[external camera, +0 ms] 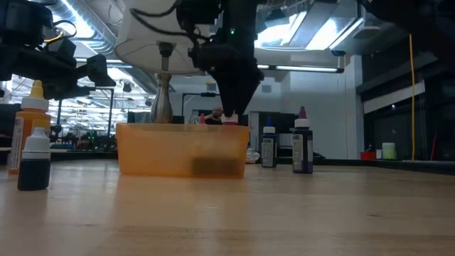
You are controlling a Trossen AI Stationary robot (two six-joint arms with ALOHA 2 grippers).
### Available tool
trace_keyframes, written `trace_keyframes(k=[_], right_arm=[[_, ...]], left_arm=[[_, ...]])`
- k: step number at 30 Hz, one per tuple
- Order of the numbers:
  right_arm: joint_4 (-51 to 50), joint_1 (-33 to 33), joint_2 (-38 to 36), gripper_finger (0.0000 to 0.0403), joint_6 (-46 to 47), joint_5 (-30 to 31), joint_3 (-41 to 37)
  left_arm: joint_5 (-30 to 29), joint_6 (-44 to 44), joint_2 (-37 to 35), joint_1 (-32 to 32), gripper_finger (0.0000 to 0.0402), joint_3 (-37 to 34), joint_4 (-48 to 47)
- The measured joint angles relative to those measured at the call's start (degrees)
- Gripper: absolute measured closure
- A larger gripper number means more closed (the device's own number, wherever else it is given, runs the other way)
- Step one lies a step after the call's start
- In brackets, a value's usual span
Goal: Pick & Place food coloring
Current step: Put the big orange food coloring bottle into the orange bin, then put the big purple food coloring bottle into the orange bin
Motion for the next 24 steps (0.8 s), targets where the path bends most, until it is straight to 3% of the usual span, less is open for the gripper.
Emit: trace_keyframes(k=[15, 20, 24], right_arm=[[-1.0, 0.0, -9.6, 0.0155, 13.4, 7.1, -1.0], [1.5, 0.0, -15.6, 0.0154, 16.6, 7.2, -7.8], [3.3, 0.1, -22.4, 0.0154, 24.2, 10.7, -16.8]], left_arm=[[0.0, 0.0, 0.0, 0.0, 0.0010, 0.0, 0.0], [0.0, 0.0, 0.0, 0.0, 0.0010, 0.0, 0.0], [0.0, 0.0, 0.0, 0.0, 0.0010, 0.0, 0.0]])
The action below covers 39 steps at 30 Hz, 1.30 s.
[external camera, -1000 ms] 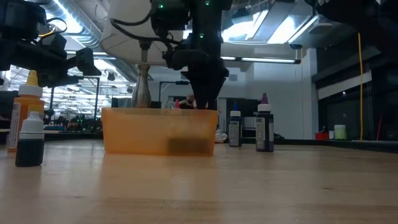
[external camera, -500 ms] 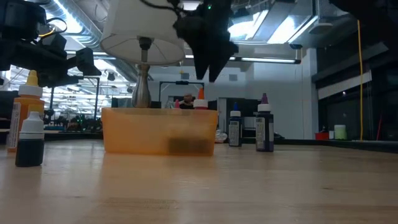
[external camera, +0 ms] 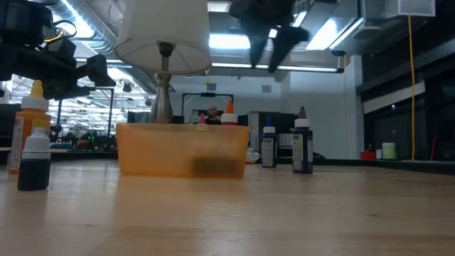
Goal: Pick & Place food coloring
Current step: Put the big purple food coloring bottle into the orange bin
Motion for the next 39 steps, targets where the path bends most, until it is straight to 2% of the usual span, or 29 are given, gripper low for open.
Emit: trace_keyframes(k=[5, 10, 15, 23, 39], right_arm=[[1.3, 0.0, -6.3, 0.0154, 5.9, 2.3, -10.8], [2.8, 0.0, -9.5, 0.0155, 7.7, 2.3, -17.1], [3.6, 0.0, -10.2, 0.0155, 8.7, 2.0, -20.5], [10.0, 0.0, -10.2, 0.0155, 8.7, -1.9, -26.8], [19.0, 0.2, -10.2, 0.0155, 7.3, -4.0, -35.8]], left_arm=[[0.0, 0.0, 0.0, 0.0, 0.0010, 0.0, 0.0], [0.0, 0.0, 0.0, 0.0, 0.0010, 0.0, 0.0], [0.0, 0.0, 0.0, 0.0, 0.0010, 0.0, 0.0], [0.0, 0.0, 0.0, 0.0, 0.0010, 0.0, 0.0], [0.0, 0.0, 0.0, 0.0, 0.0010, 0.0, 0.0]])
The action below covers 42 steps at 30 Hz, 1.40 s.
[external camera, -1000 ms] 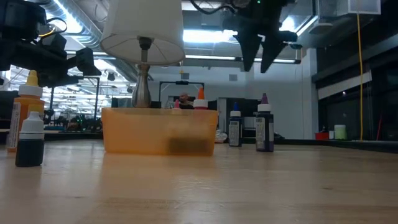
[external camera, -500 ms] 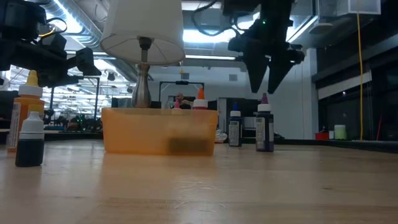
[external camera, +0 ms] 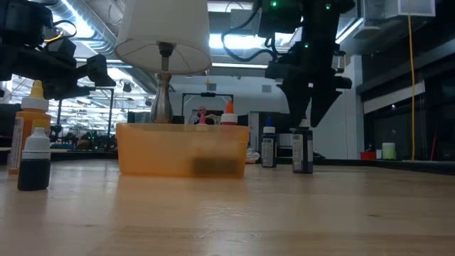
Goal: Pick & Place food coloring
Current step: Put the big purple food coloring bottle into the orange bin
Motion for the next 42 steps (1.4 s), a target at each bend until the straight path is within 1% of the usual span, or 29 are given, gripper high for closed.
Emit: trace_keyframes(k=[3, 6, 9, 14, 16, 22, 27, 30, 36, 42], right_arm=[[2.3, 0.2, 0.0, 0.0157, -1.6, -0.2, -0.7], [3.3, 0.2, 0.0, 0.0173, -2.0, -0.2, -0.8], [3.2, 0.2, 0.0, 0.0203, -1.7, -0.5, -0.8], [2.3, 0.2, 0.0, 0.0266, -1.5, -1.3, -0.6], [0.7, 0.5, 0.1, 0.0282, -1.8, -1.8, 0.1], [-4.5, 1.7, 0.1, 0.0282, -4.8, -3.0, 5.7], [-10.2, 3.5, 2.4, 0.0272, -8.2, -7.1, 13.2], [-13.6, 5.2, 5.0, 0.0275, -11.3, -9.5, 19.1], [-19.4, 8.4, 12.4, 0.0279, -19.1, -12.5, 33.4], [-20.8, 9.6, 20.7, 0.0277, -27.2, -14.5, 47.4]], left_arm=[[0.0, 0.0, 0.0, 0.0, 0.0010, 0.0, 0.0], [0.0, 0.0, 0.0, 0.0, 0.0010, 0.0, 0.0], [0.0, 0.0, 0.0, 0.0, 0.0010, 0.0, 0.0], [0.0, 0.0, 0.0, 0.0, 0.0010, 0.0, 0.0], [0.0, 0.0, 0.0, 0.0, 0.0010, 0.0, 0.0], [0.0, 0.0, 0.0, 0.0, 0.0010, 0.0, 0.0], [0.0, 0.0, 0.0, 0.0, 0.0010, 0.0, 0.0], [0.0, 0.0, 0.0, 0.0, 0.0010, 0.0, 0.0], [0.0, 0.0, 0.0, 0.0, 0.0010, 0.0, 0.0], [0.0, 0.0, 0.0, 0.0, 0.0010, 0.0, 0.0]])
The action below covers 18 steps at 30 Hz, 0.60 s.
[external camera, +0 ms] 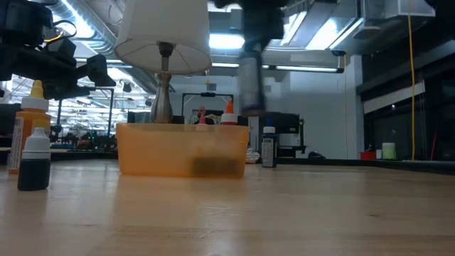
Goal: Pick & Place food coloring
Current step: Put the big purple food coloring bottle into the orange bin
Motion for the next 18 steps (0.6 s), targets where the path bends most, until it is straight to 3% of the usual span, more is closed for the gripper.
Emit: trace_keyframes(k=[8, 18], right_arm=[[-0.2, -1.0, 9.0, 0.0279, -6.8, 2.2, 12.6], [2.2, -4.3, 11.0, 0.0279, -11.9, 7.3, 13.8]], left_arm=[[0.0, 0.0, 0.0, 0.0, 0.0010, 0.0, 0.0], [0.0, 0.0, 0.0, 0.0, 0.0010, 0.0, 0.0]])
